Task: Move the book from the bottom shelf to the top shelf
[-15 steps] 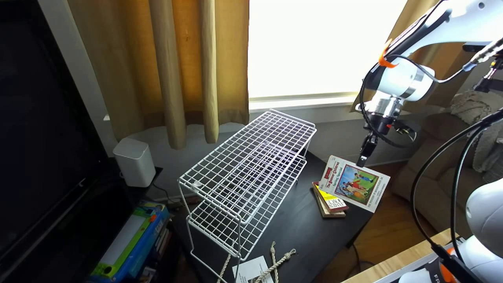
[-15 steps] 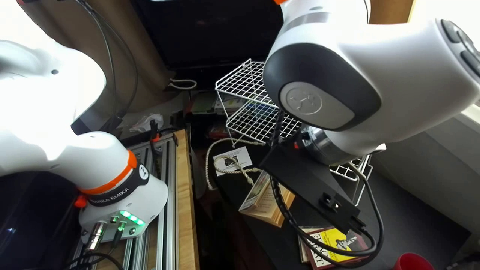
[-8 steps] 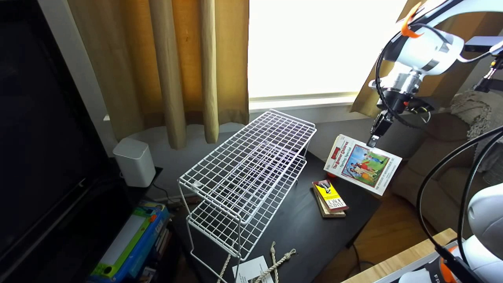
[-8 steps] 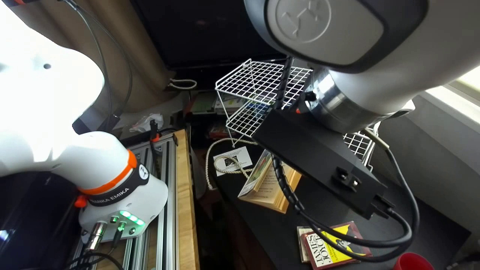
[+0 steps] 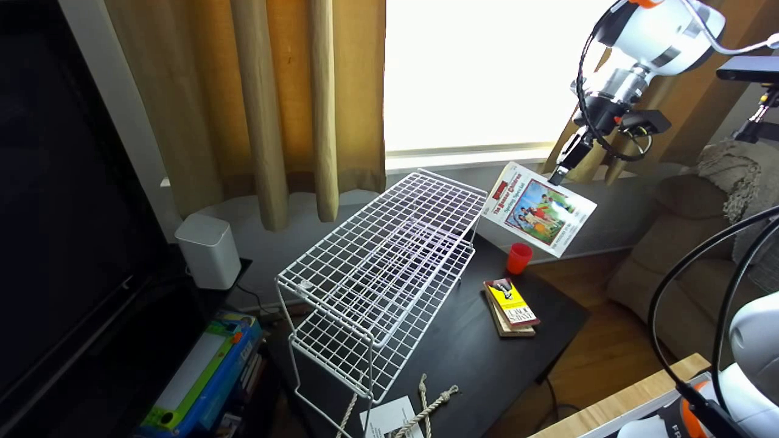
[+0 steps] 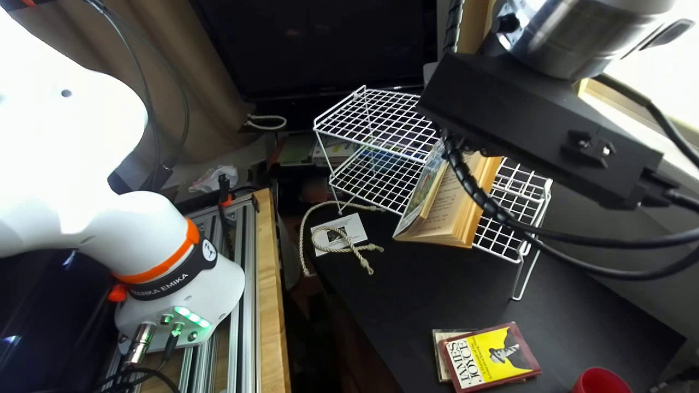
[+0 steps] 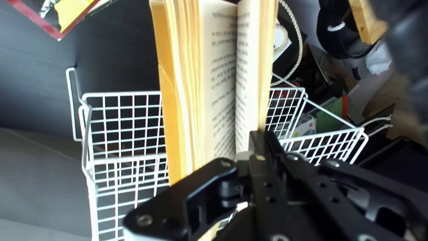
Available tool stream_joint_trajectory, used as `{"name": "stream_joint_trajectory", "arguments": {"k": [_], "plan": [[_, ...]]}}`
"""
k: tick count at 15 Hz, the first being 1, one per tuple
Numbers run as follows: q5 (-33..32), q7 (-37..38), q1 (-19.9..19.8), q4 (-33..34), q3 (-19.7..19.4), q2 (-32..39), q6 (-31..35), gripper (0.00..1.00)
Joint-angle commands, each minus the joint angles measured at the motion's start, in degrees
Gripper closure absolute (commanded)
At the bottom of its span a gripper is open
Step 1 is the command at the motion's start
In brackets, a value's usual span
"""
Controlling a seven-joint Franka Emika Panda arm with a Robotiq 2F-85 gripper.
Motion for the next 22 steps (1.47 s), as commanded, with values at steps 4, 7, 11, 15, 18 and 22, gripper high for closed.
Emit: {"name": "stream_joint_trajectory", "arguments": {"k": [4, 7, 11, 15, 18, 22], "plan": [[5.2, 3.7, 4.9, 12.6, 1.0, 5.3, -0.8, 0.99], [7.1, 5.9, 5.9, 18.7, 2.4, 10.1, 0.0, 0.99], [7.5, 9.2, 6.5, 24.9, 5.0, 17.1, 0.3, 0.99], [7.2, 11.1, 6.2, 27.7, 7.3, 22.9, 2.5, 0.99], [7.8, 11.3, 5.5, 30.1, 8.9, 26.8, 2.8, 0.99], [8.9, 11.7, 5.1, 33.5, 10.7, 30.5, 2.4, 0.99]]}}
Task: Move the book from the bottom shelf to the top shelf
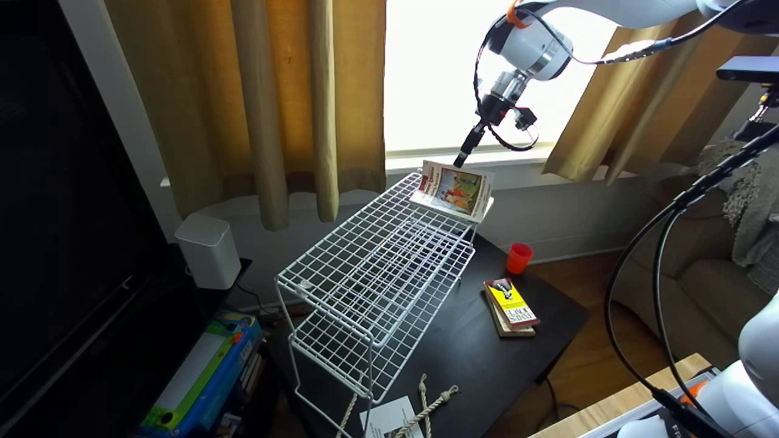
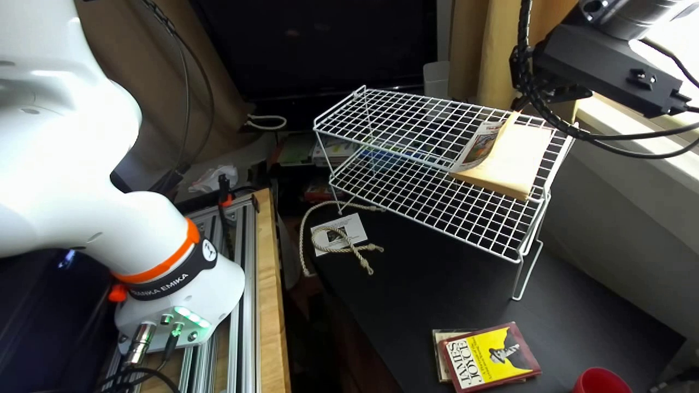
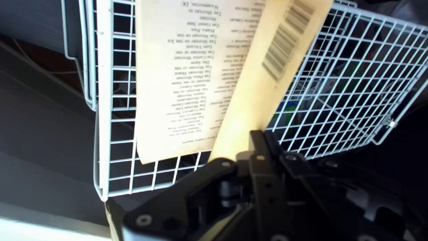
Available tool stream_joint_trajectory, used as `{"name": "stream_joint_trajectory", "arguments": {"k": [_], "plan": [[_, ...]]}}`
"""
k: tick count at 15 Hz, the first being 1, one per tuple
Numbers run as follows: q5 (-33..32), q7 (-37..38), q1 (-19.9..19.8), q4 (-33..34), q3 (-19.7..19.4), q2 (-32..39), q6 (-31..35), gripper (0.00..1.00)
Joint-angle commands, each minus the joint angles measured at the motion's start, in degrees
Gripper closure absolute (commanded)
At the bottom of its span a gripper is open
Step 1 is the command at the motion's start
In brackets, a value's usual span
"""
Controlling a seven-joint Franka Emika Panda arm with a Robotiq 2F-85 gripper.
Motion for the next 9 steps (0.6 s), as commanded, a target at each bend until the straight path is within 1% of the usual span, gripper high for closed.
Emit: {"name": "stream_joint_trajectory", "arguments": {"k": [1, 3, 4, 5, 6, 9], "plan": [[1.6, 1.6, -1.1, 3.8, 2.3, 3.6, -0.3, 0.99], [1.6, 2.2, -1.0, 5.0, 3.0, 4.8, -0.1, 0.99], [1.4, 2.8, -0.9, 5.3, 3.2, 5.1, 0.1, 0.71], [1.3, 3.3, -0.9, 5.5, 3.4, 5.2, 0.3, 0.71], [1.5, 3.9, -1.0, 5.4, 3.6, 5.2, 0.5, 0.64], [2.7, 7.9, -0.8, 1.8, 3.6, 2.8, 4.1, 0.41]]}}
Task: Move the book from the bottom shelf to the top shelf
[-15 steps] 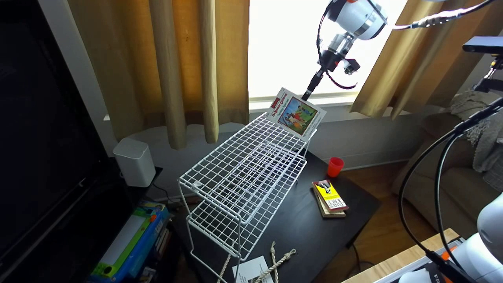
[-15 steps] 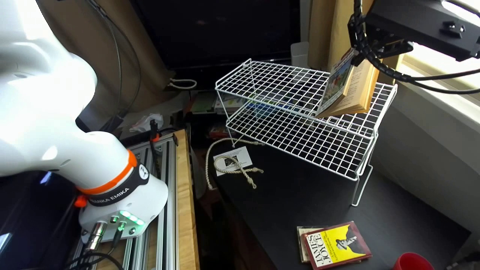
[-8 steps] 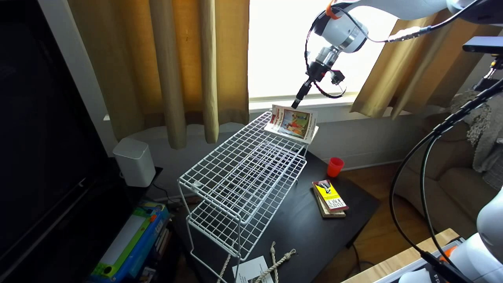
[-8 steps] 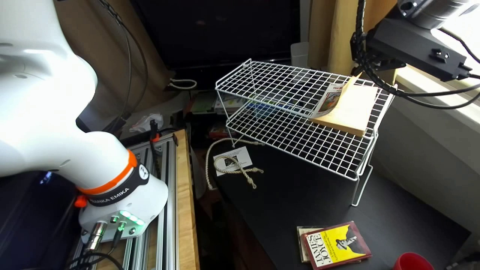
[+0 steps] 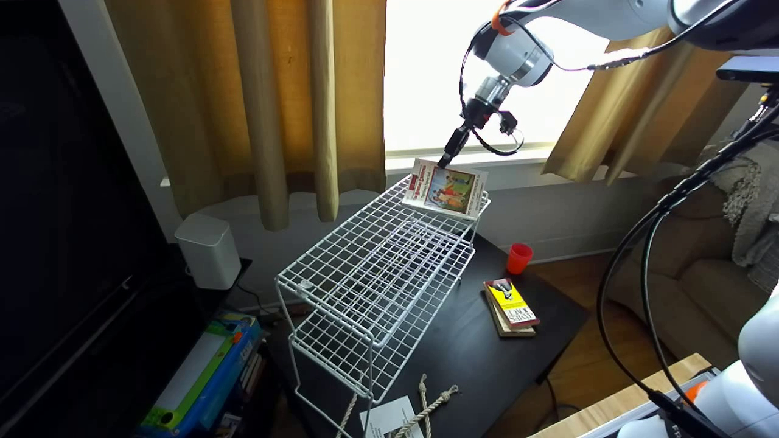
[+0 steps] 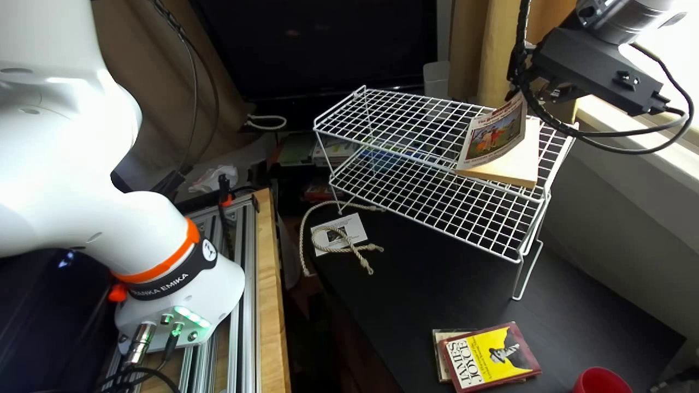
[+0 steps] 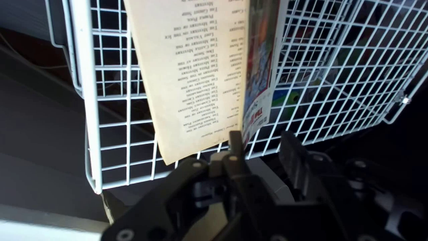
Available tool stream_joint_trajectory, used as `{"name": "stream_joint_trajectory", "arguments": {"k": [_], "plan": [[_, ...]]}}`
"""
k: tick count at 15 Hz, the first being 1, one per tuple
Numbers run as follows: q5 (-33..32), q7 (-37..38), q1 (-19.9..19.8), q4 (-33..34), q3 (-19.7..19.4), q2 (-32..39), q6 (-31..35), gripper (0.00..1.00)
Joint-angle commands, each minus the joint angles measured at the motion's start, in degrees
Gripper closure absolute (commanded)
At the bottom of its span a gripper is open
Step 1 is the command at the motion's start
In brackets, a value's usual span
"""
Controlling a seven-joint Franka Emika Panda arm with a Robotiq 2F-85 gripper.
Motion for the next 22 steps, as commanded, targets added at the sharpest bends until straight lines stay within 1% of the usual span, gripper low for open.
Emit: {"name": "stream_joint_trajectory", "arguments": {"k": [1, 3, 5, 6, 12, 16, 18, 19, 22], "plan": [[1.9, 4.3, -0.6, -3.9, 0.8, -2.4, 4.5, 0.34], [2.7, 6.2, -0.6, -7.1, 0.8, -4.6, 7.7, 0.17], [1.7, 7.3, -0.2, -10.5, 0.5, -7.2, 9.8, 0.04], [0.4, 7.0, 0.0, -12.6, 0.3, -8.9, 10.2, 0.0], [-6.6, 7.0, 1.2, -26.1, -1.0, -21.1, 14.4, 0.0], [-9.8, 8.1, 1.7, -34.7, -2.2, -29.3, 22.3, 0.0], [-9.6, 9.8, 2.0, -38.3, -2.7, -32.7, 26.6, 0.0], [-8.5, 7.7, 1.9, -32.1, -2.8, -27.4, 22.7, 0.0], [-8.6, 8.6, 2.4, -35.8, -3.5, -31.0, 24.9, 0.0]]}}
